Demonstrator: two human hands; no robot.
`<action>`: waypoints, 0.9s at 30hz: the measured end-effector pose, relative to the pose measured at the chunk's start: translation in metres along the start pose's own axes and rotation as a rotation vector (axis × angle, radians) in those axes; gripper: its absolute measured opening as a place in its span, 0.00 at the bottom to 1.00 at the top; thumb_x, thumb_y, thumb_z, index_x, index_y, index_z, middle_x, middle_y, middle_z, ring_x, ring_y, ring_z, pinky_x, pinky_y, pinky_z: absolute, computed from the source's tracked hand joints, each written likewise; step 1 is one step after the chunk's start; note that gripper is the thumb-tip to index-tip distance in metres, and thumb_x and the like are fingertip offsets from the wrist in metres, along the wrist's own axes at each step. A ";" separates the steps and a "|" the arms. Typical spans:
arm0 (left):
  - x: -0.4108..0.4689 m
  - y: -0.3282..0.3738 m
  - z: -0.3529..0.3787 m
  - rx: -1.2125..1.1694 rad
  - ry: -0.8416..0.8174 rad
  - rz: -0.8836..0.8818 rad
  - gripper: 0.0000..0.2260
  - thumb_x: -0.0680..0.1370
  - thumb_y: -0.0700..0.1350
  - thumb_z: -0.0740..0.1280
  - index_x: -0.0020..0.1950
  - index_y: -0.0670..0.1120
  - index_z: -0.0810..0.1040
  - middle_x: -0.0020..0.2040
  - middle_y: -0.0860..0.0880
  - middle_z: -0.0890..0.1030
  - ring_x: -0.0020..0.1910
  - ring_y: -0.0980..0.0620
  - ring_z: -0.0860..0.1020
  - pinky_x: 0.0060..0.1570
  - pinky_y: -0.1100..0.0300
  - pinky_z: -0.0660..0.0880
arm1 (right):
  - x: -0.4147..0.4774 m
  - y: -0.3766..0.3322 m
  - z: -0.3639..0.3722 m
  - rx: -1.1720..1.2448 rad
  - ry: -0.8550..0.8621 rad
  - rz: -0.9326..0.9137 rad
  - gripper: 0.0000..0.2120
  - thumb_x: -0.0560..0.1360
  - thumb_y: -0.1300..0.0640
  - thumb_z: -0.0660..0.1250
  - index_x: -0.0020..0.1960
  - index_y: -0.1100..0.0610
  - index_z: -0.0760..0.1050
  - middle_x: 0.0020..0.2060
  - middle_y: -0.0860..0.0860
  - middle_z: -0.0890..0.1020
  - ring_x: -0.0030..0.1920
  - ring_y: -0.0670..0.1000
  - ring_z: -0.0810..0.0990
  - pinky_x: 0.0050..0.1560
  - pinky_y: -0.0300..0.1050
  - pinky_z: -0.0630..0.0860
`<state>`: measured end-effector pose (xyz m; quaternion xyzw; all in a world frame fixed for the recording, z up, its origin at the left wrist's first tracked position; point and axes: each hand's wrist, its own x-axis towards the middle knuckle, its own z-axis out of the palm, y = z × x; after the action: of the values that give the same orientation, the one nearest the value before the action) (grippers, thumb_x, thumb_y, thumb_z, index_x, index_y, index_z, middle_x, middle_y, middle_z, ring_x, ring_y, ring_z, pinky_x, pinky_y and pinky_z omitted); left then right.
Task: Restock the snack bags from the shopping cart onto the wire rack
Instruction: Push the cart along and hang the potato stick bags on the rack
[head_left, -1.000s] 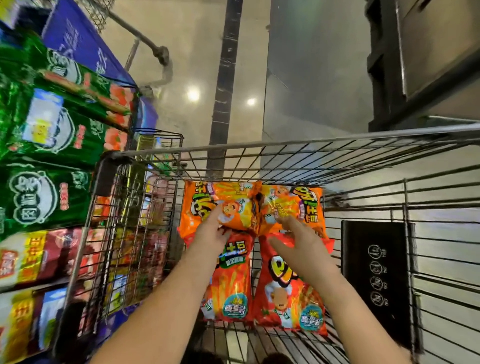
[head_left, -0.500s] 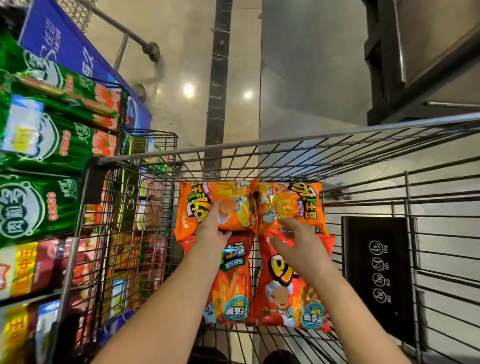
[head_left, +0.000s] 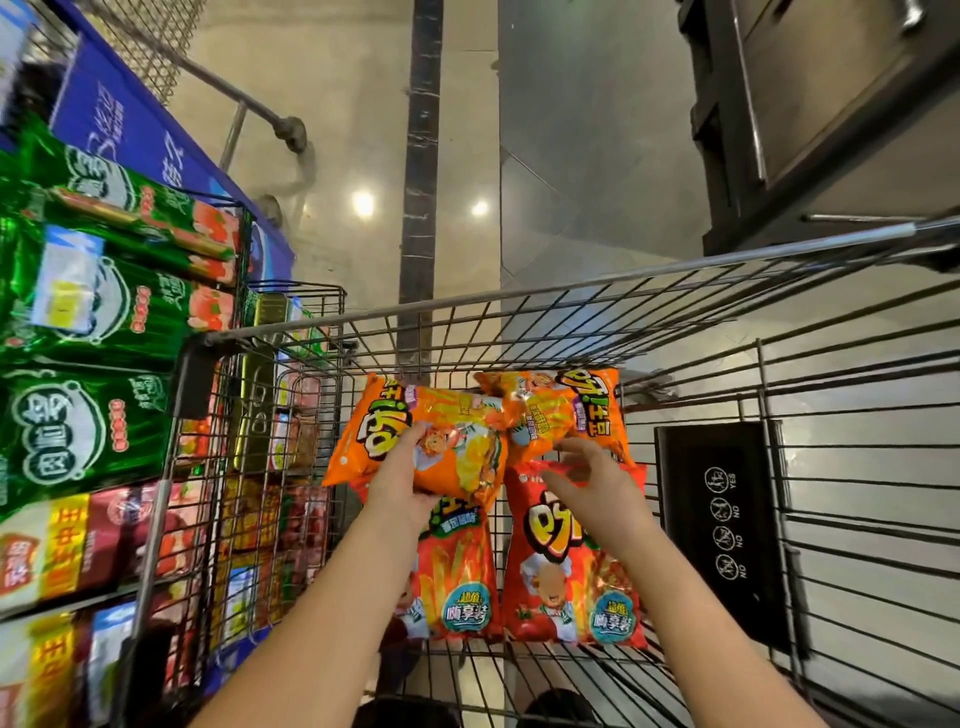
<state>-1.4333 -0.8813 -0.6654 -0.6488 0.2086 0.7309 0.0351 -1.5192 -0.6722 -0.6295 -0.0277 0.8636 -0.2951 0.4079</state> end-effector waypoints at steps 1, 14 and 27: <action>-0.004 -0.001 -0.005 0.041 -0.019 0.010 0.12 0.78 0.50 0.74 0.59 0.48 0.82 0.52 0.41 0.86 0.49 0.43 0.84 0.63 0.45 0.77 | 0.000 0.002 0.000 0.033 0.002 0.029 0.28 0.78 0.45 0.72 0.74 0.50 0.69 0.63 0.47 0.80 0.63 0.48 0.78 0.61 0.46 0.76; -0.058 0.010 -0.043 0.233 -0.127 0.042 0.07 0.79 0.46 0.73 0.53 0.45 0.84 0.51 0.40 0.88 0.54 0.40 0.84 0.65 0.40 0.76 | 0.046 0.015 0.025 0.902 -0.002 0.553 0.46 0.68 0.34 0.77 0.77 0.55 0.66 0.74 0.58 0.73 0.74 0.59 0.72 0.73 0.60 0.69; -0.047 0.010 -0.061 0.296 -0.243 0.018 0.20 0.76 0.47 0.71 0.66 0.43 0.80 0.61 0.41 0.85 0.61 0.41 0.83 0.62 0.44 0.78 | 0.112 0.013 0.045 1.304 0.041 0.556 0.28 0.72 0.40 0.76 0.66 0.54 0.75 0.63 0.58 0.81 0.66 0.59 0.78 0.71 0.64 0.72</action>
<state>-1.3727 -0.9013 -0.6220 -0.5417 0.3138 0.7655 0.1488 -1.5585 -0.7162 -0.7353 0.4491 0.4934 -0.6373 0.3855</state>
